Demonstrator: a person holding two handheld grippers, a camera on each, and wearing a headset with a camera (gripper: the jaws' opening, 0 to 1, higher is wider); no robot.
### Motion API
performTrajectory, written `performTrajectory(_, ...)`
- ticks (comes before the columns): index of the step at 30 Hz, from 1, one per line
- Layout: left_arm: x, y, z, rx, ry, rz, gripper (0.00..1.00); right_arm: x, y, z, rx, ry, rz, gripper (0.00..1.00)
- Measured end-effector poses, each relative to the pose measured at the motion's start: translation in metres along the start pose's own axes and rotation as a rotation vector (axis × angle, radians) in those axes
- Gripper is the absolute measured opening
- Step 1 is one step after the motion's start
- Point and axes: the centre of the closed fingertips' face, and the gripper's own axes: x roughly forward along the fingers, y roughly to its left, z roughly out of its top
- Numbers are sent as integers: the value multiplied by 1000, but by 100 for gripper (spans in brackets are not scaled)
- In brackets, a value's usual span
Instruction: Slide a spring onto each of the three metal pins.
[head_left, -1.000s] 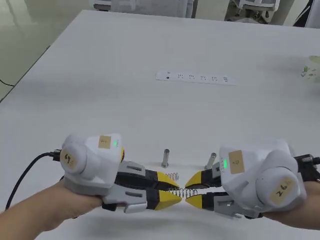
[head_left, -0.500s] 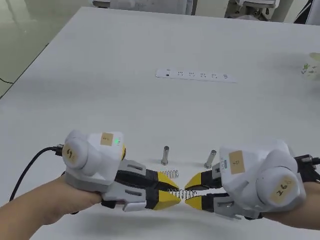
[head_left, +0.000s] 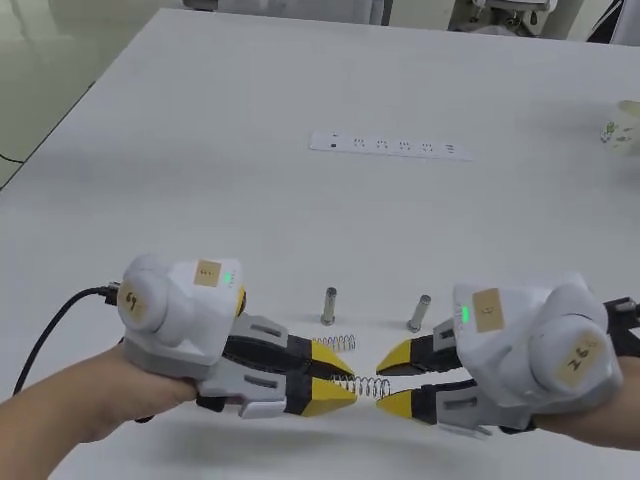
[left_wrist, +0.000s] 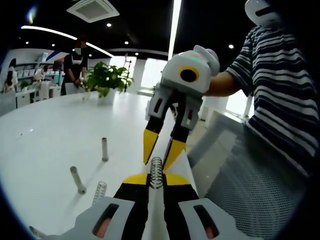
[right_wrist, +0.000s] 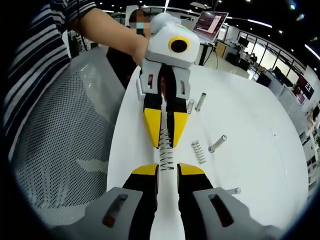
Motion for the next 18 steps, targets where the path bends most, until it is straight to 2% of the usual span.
performTrajectory(7,1,-3,-1,1,5,-14,2,1,3,1,-17,-6,7,8)
performTrajectory(18,-2,-2,0,4,0,-1,2,-5,1,7,-62,-6,-4,7)
